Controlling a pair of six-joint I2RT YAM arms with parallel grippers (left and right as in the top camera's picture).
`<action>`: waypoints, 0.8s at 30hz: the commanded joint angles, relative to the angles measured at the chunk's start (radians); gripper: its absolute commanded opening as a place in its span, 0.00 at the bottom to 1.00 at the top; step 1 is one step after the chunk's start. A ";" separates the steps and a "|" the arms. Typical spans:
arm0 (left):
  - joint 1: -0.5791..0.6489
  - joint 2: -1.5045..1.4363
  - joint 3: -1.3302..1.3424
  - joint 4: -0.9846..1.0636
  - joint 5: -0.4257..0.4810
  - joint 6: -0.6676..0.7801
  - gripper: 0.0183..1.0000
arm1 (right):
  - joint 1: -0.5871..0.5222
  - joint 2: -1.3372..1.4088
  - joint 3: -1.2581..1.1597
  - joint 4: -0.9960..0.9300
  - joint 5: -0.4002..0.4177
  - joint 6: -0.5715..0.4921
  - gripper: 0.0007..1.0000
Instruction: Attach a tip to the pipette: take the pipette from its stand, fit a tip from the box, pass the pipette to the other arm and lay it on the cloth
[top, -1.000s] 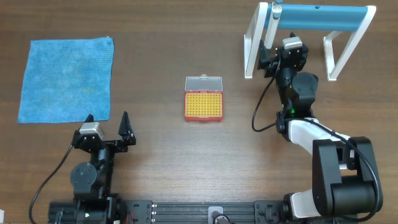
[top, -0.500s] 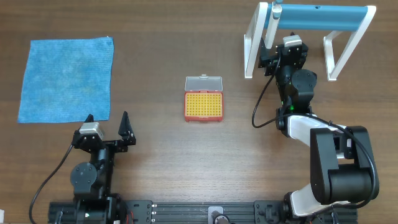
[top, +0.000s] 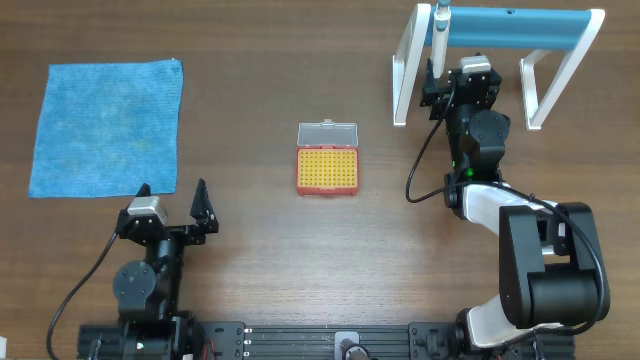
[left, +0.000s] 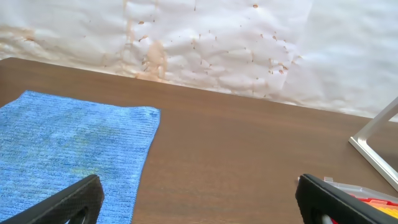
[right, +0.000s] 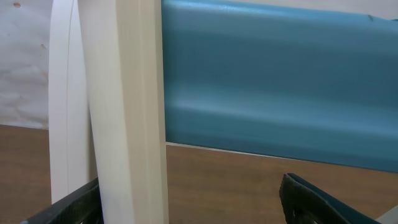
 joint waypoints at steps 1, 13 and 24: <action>0.003 -0.006 -0.001 -0.008 0.004 0.009 1.00 | -0.002 0.010 0.021 0.004 0.016 -0.003 0.86; 0.003 -0.006 -0.001 -0.008 0.004 0.009 1.00 | 0.010 0.084 0.116 -0.011 0.016 -0.003 0.86; 0.003 -0.006 -0.001 -0.008 0.004 0.009 1.00 | 0.021 0.084 0.115 -0.032 0.015 -0.003 0.08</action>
